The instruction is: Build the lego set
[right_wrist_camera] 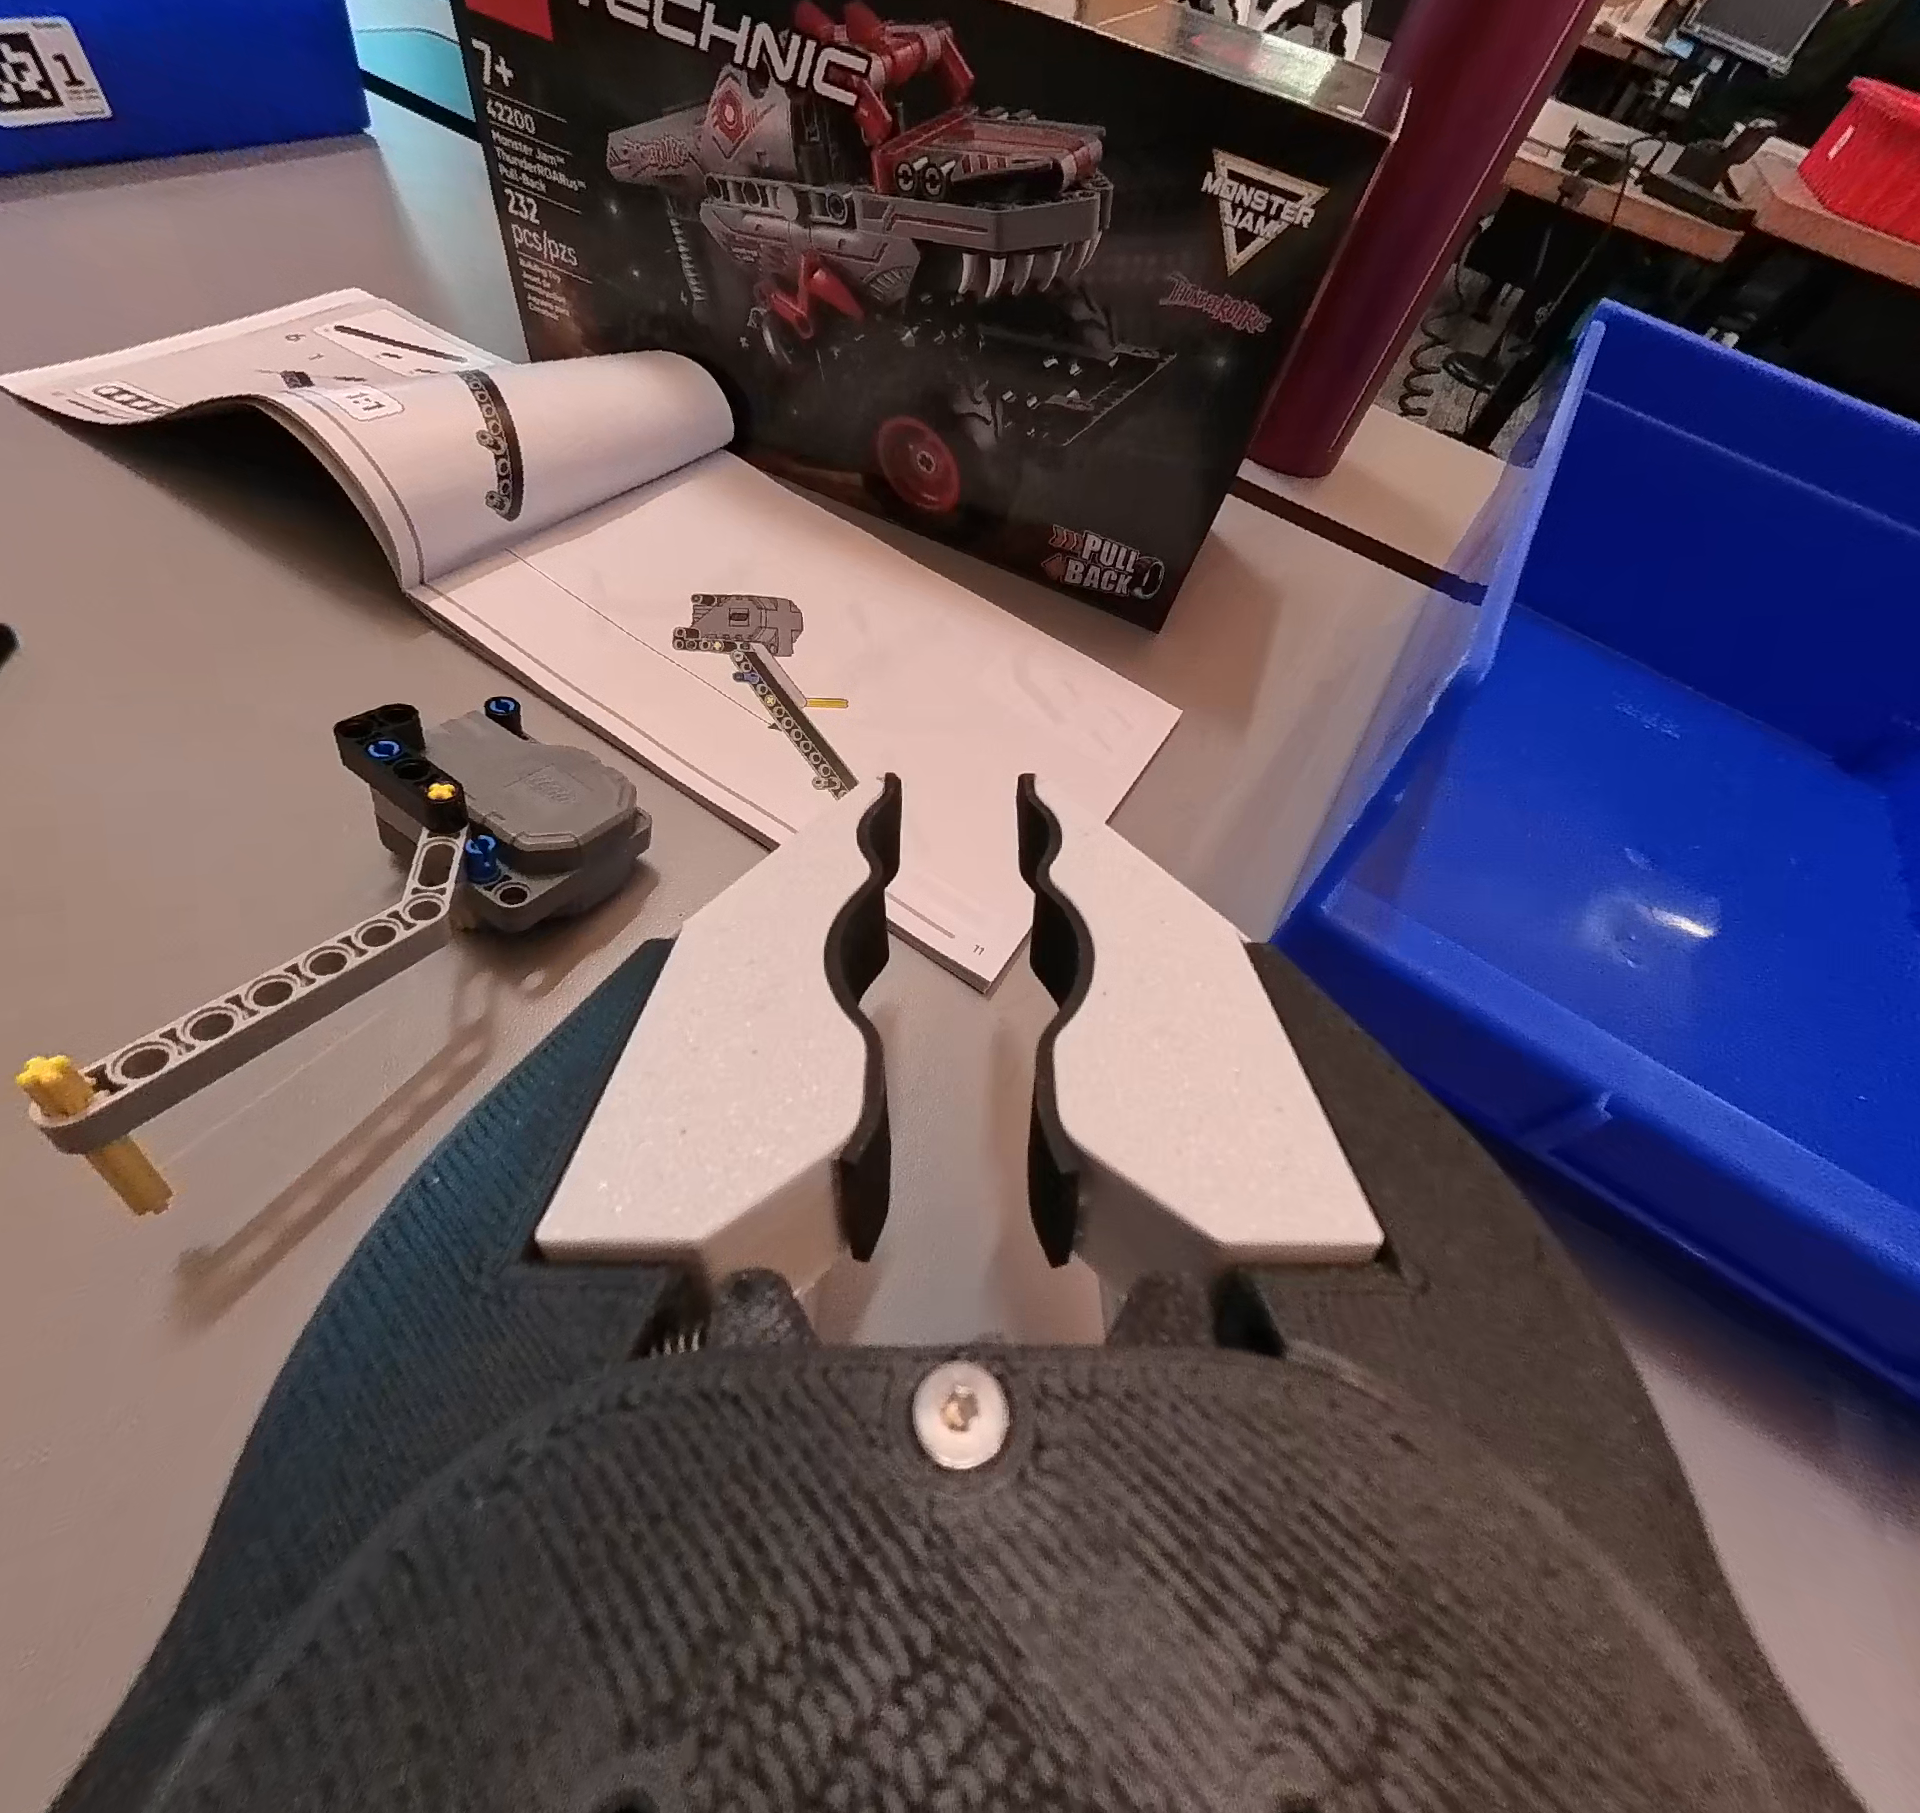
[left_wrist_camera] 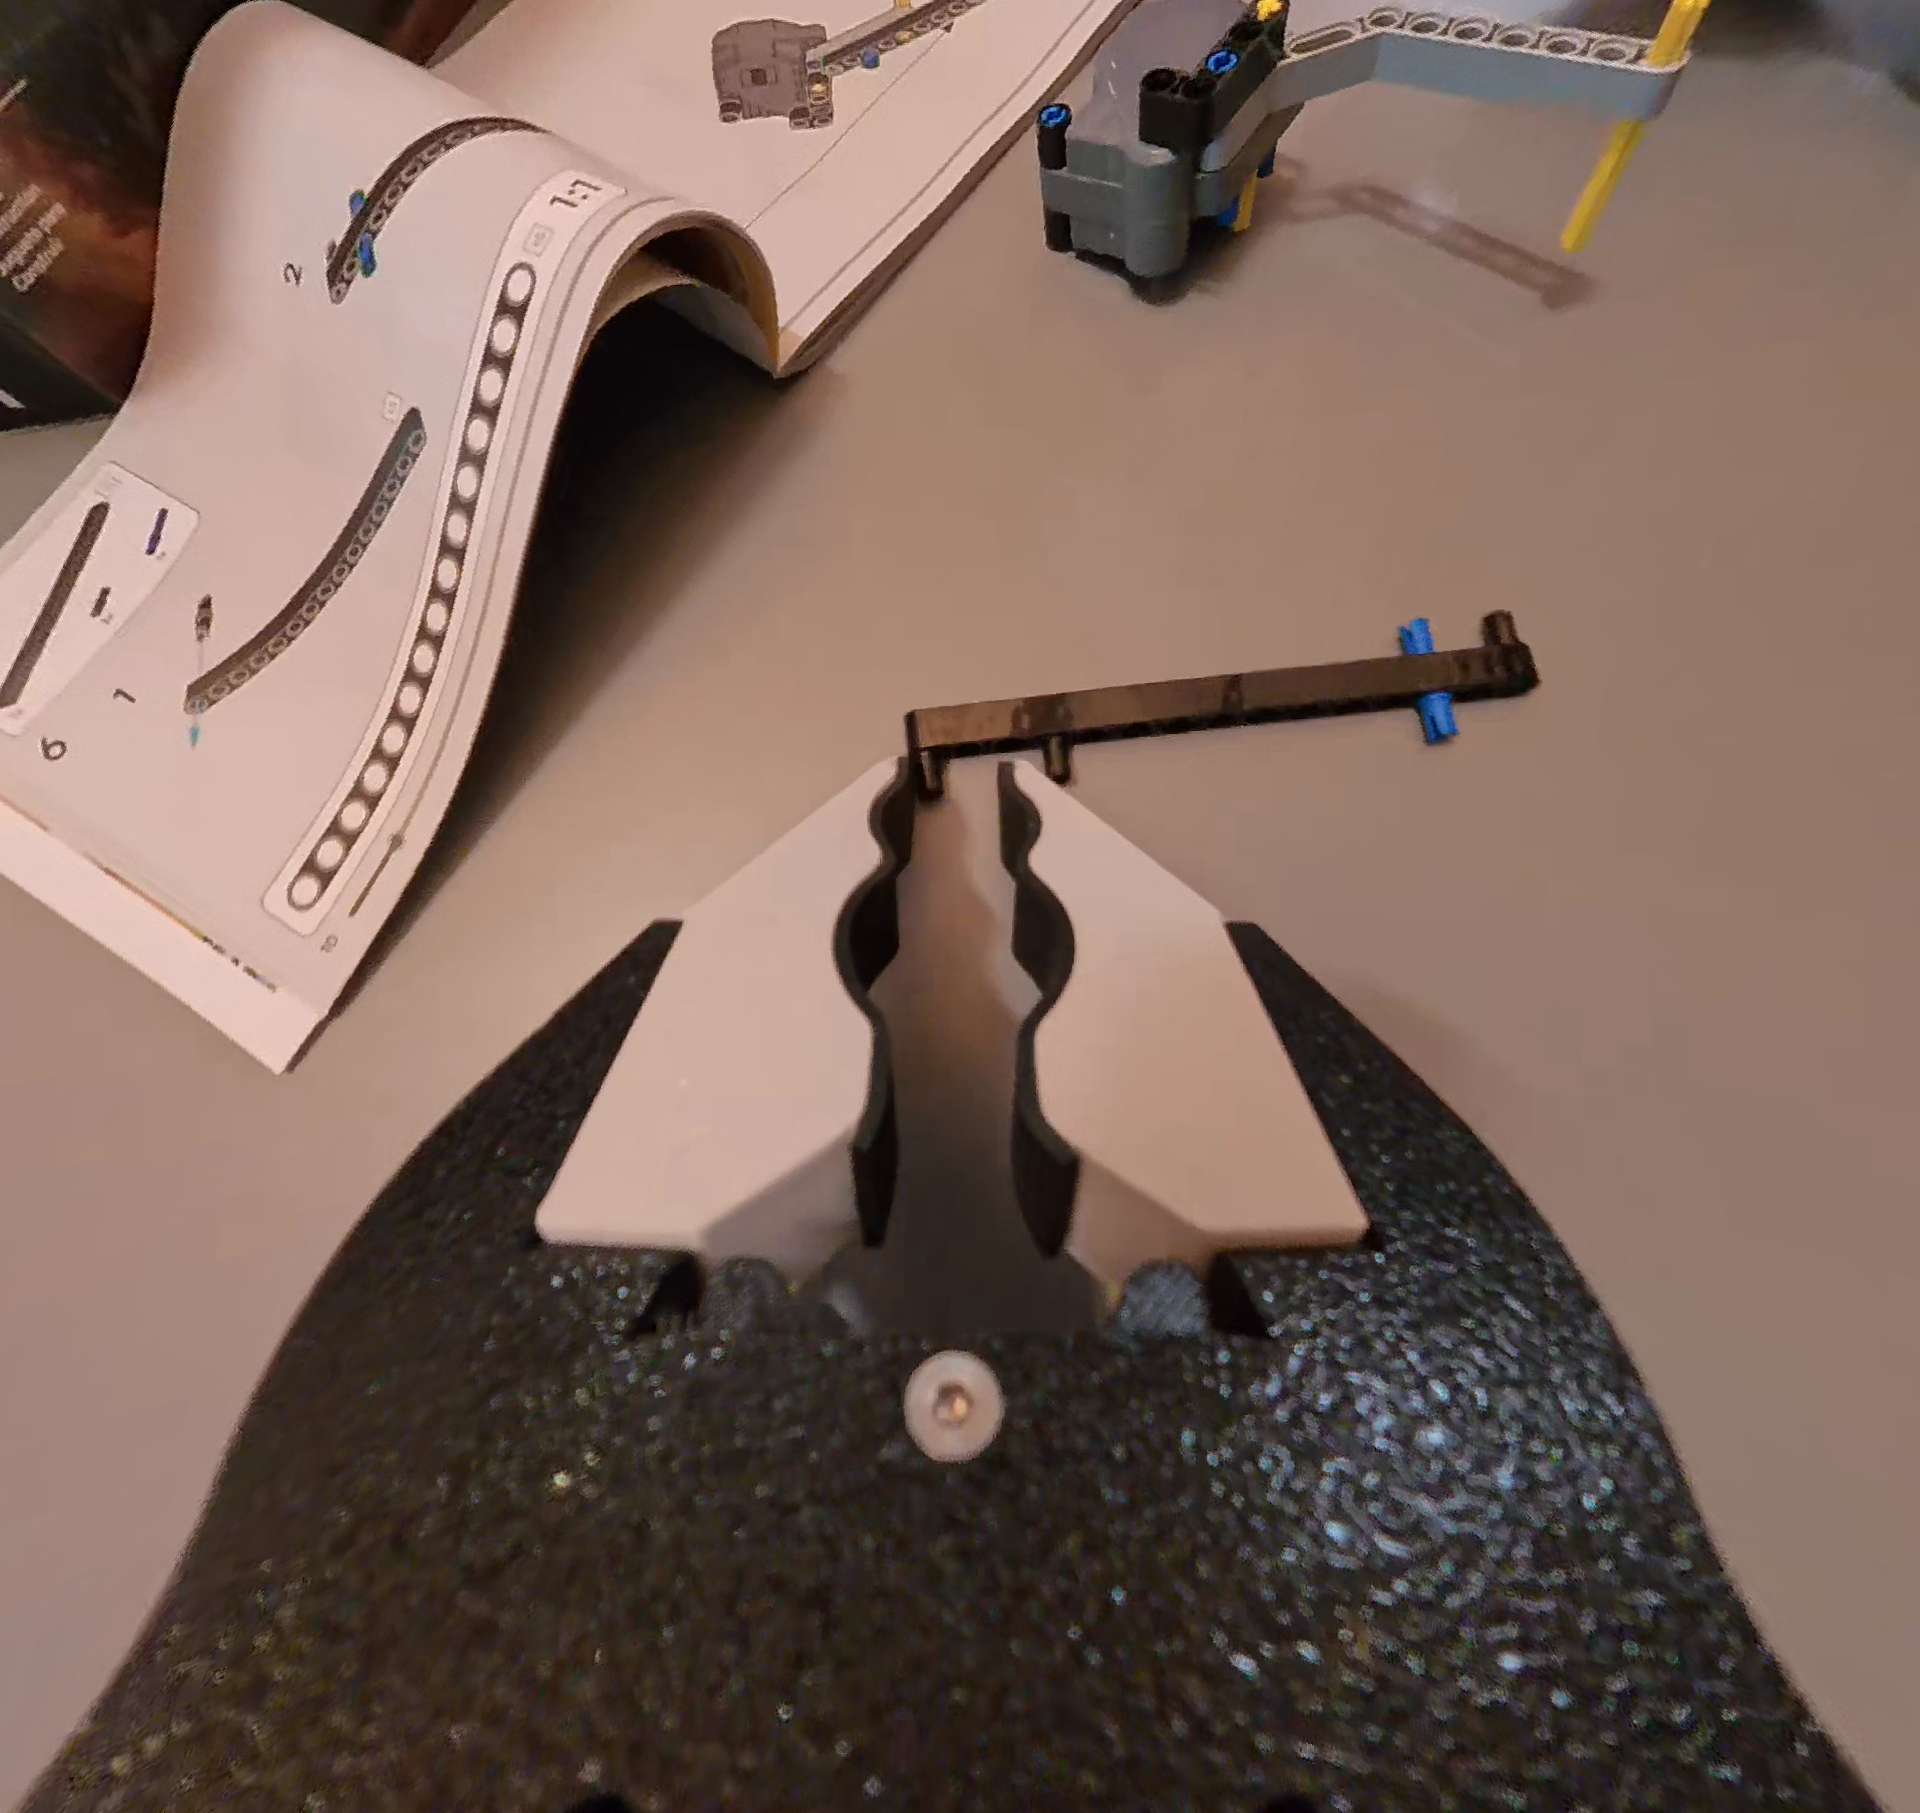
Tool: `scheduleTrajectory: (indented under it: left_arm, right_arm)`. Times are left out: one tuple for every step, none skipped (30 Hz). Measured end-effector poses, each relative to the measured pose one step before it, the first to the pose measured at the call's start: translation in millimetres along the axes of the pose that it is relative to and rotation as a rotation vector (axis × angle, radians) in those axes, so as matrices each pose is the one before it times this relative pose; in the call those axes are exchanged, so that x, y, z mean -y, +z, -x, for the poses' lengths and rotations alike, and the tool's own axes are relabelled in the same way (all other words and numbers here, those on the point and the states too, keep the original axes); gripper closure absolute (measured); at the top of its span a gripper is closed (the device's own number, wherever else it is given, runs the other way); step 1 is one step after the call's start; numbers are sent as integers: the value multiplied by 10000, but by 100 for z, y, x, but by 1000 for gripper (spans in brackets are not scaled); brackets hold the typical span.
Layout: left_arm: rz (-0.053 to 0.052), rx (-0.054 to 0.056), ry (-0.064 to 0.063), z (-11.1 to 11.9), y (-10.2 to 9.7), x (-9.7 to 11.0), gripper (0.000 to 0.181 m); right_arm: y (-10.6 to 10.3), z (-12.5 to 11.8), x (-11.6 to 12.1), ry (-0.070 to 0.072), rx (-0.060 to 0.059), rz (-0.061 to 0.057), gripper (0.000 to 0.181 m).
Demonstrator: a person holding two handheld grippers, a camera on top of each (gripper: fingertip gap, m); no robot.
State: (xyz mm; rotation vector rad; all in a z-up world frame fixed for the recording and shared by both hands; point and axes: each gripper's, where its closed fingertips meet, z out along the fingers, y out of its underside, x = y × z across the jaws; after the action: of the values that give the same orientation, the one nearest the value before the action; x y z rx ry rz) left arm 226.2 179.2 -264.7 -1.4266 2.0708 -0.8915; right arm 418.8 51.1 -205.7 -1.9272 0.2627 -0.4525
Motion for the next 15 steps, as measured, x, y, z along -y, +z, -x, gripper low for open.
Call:
scheduleTrajectory:
  left_arm:
    - [-5, -6, 99, -93, 75, 77, 171]
    - [-15, 14, 98, -78, 71, 97, 173]
    - [-31, 51, 80, -7, 75, 125, 174]
    - [-42, 50, 65, -9, 73, 146, 175]
    - [-43, 0, 62, -85, 77, 166, 177]
    - [-36, -28, 61, -137, 105, 159, 179]
    - [-13, -8, 53, -122, 128, 136, 179]
    - [7, -11, 59, -129, 147, 125, 179]
    - [-7, -37, 74, -184, 151, 156, 179]
    - [-25, -49, 84, -206, 153, 187, 180]
    - [3, -85, 93, -267, 153, 140, 179]
    - [48, -111, 95, -262, 162, 58, 179]
    - [56, -72, 77, -175, 128, 5, 177]
    - [16, -28, 48, -62, 68, 28, 176]
    - [-2, -31, 23, -31, 4, 20, 175]
  right_arm:
    - [0, 7, 1, 4, 3, -1, 161]
    - [-6, -4, -8, 4, 4, 3, 161]
    - [3, 3, 5, 1, 2, -4, 161]
    - [-9, -4, 12, 2, 0, -5, 161]
    - [-2, 6, -3, 1, 4, 2, 161]
    - [2, 2, 4, -2, 2, -3, 161]
    - [-5, -1, 2, 0, 2, -4, 161]
    - [0, 6, -1, 2, 3, 1, 161]
    - [4, -4, -1, -1, 4, 0, 161]
    - [-9, 7, 4, 0, 1, -5, 161]
    - [3, 0, 14, 5, 5, -3, 161]
    - [-3, 0, -2, 5, 7, -1, 161]
    - [-2, -8, 1, 5, 1, -3, 161]
    - [-4, 4, 5, 4, 3, -6, 161]
    - [-6, 1, 17, 2, 4, -9, 161]
